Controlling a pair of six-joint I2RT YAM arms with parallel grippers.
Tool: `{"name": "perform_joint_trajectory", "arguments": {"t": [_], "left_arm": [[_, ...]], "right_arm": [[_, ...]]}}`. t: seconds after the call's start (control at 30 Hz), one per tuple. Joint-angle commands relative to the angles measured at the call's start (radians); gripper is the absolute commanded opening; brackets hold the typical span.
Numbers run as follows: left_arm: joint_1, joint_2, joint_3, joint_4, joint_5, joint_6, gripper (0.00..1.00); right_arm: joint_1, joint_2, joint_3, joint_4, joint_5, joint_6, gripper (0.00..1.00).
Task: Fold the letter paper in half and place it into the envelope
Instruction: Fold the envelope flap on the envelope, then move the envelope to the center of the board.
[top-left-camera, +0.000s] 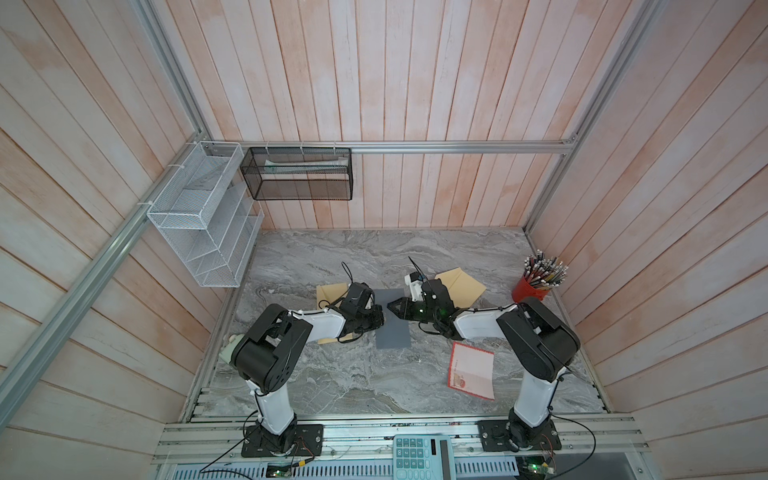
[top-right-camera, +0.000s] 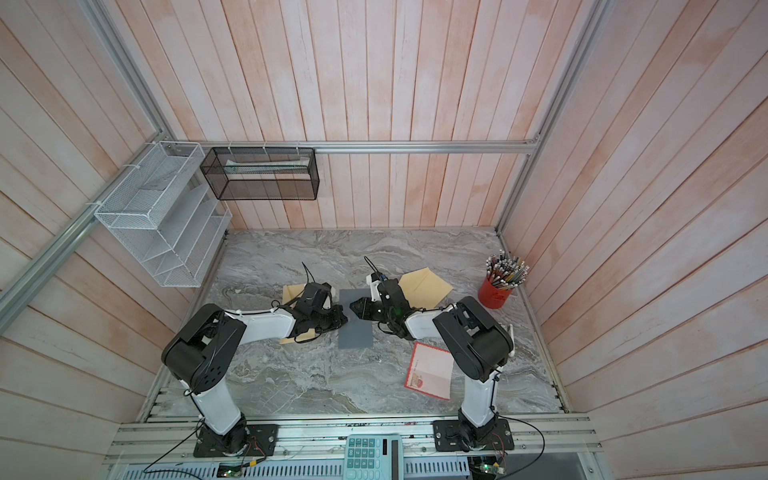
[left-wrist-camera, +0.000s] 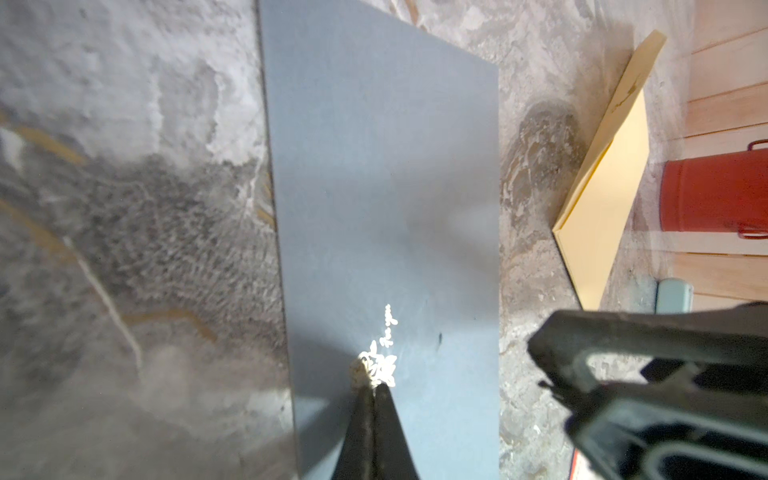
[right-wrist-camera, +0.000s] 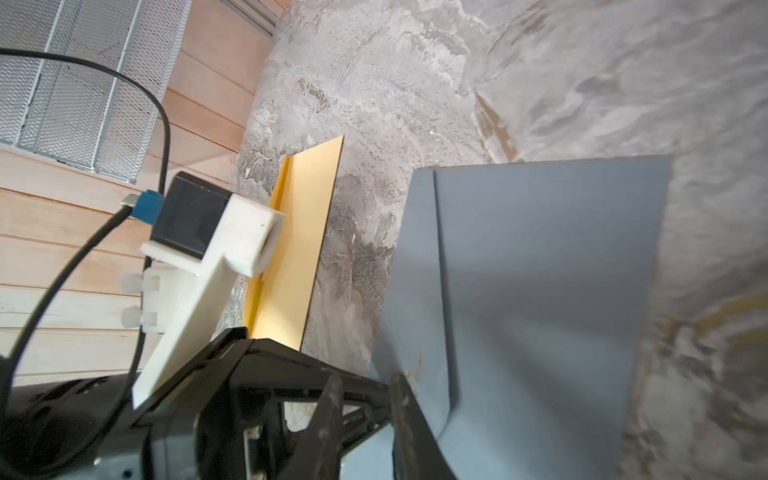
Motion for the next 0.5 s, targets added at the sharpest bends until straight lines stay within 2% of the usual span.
{"name": "perform_joint_trajectory", "arguments": {"t": [0.0, 0.27, 0.47], "left_arm": [[0.015, 0.012, -0.043, -0.059, -0.015, -0.003, 0.00], [0.030, -0.006, -0.039, -0.056, 0.009, -0.002, 0.00], [0.030, -0.099, -0.017, -0.090, 0.029, 0.016, 0.00]], "right_arm": [[0.017, 0.059, 0.038, -0.045, -0.025, -0.022, 0.22], [0.014, 0.157, 0.093, -0.060, -0.018, -0.028, 0.22], [-0.008, 0.237, 0.140, -0.054, -0.012, -0.019, 0.21]]}}
